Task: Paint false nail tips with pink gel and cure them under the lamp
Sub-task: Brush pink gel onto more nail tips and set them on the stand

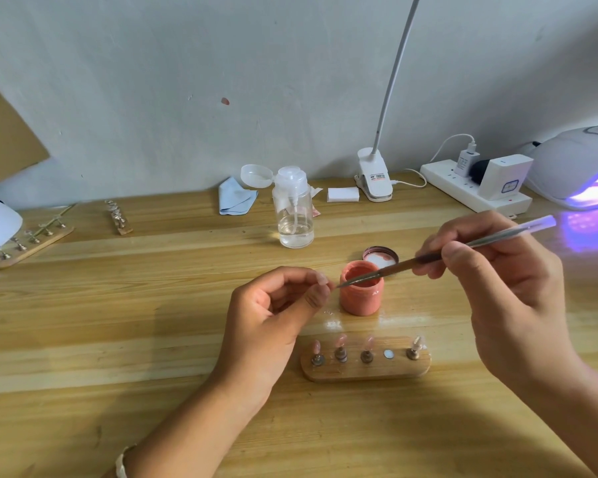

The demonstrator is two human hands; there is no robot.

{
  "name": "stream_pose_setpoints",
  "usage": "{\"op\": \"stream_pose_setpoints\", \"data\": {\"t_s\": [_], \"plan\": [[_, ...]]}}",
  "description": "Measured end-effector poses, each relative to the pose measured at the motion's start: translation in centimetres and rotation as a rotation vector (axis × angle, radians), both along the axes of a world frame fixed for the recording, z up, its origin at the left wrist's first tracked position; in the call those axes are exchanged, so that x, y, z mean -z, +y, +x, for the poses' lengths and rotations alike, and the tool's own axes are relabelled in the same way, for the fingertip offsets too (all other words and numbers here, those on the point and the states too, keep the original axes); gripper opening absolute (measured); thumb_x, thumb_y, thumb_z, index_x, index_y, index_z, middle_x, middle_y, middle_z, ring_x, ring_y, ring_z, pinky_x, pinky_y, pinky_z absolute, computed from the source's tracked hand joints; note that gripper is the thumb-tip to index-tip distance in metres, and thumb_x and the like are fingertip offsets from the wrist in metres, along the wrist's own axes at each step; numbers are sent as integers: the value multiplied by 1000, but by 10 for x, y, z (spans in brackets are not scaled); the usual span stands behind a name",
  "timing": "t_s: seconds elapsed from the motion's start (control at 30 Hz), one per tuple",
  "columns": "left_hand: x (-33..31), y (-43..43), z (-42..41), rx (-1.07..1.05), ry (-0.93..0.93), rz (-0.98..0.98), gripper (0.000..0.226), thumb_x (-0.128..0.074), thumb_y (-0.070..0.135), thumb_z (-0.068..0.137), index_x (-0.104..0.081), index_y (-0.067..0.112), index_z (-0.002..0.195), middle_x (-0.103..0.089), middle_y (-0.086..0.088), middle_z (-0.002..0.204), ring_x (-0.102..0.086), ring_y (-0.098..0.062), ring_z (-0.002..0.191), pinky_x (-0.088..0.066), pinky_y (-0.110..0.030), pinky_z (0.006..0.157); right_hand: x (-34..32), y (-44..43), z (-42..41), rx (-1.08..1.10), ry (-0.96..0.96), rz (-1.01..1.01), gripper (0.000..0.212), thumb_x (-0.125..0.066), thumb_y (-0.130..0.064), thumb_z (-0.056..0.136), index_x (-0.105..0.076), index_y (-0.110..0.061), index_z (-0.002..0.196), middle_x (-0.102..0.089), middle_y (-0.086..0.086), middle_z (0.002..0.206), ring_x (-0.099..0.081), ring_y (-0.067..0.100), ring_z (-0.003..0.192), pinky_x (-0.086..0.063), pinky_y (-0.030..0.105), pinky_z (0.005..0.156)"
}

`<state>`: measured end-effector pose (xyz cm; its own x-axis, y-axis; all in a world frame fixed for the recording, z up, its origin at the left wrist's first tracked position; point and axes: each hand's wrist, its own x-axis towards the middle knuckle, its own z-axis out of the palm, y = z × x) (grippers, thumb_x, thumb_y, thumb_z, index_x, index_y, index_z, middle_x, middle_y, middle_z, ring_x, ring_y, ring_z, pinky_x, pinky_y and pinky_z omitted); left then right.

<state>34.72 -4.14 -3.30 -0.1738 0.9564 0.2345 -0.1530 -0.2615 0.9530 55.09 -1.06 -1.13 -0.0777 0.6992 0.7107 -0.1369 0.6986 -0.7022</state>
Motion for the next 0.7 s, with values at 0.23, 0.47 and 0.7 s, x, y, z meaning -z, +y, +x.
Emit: {"op": "stream_pose_setpoints", "data": {"t_s": [0.23, 0.47, 0.7], "plan": [[-1, -1, 0, -4, -7, -18, 13, -79, 17, 69, -78, 13, 82, -77, -13, 90, -73, -18, 86, -54, -17, 76, 2, 0, -2, 14, -11, -29, 6, -58, -19, 96, -61, -17, 92, -69, 1, 80, -67, 11, 76, -50, 19, 74], [-2, -2, 1, -19, -13, -26, 9, -78, 14, 70, -77, 12, 79, -77, -12, 87, -72, -14, 80, -51, -13, 69, -1, -2, -1, -14, -7, -6, 9, -54, -16, 96, -59, -11, 91, -69, -8, 79, -68, 11, 74, -51, 19, 74], [-2, -1, 2, -29, -3, -34, 11, -78, 12, 70, -76, 11, 81, -77, -13, 86, -72, -14, 80, -51, -13, 68, 0, -2, -3, -1, -22, -29, 7, -57, -20, 96, -60, -16, 91, -68, 1, 80, -69, 11, 76, -50, 20, 75]]}}
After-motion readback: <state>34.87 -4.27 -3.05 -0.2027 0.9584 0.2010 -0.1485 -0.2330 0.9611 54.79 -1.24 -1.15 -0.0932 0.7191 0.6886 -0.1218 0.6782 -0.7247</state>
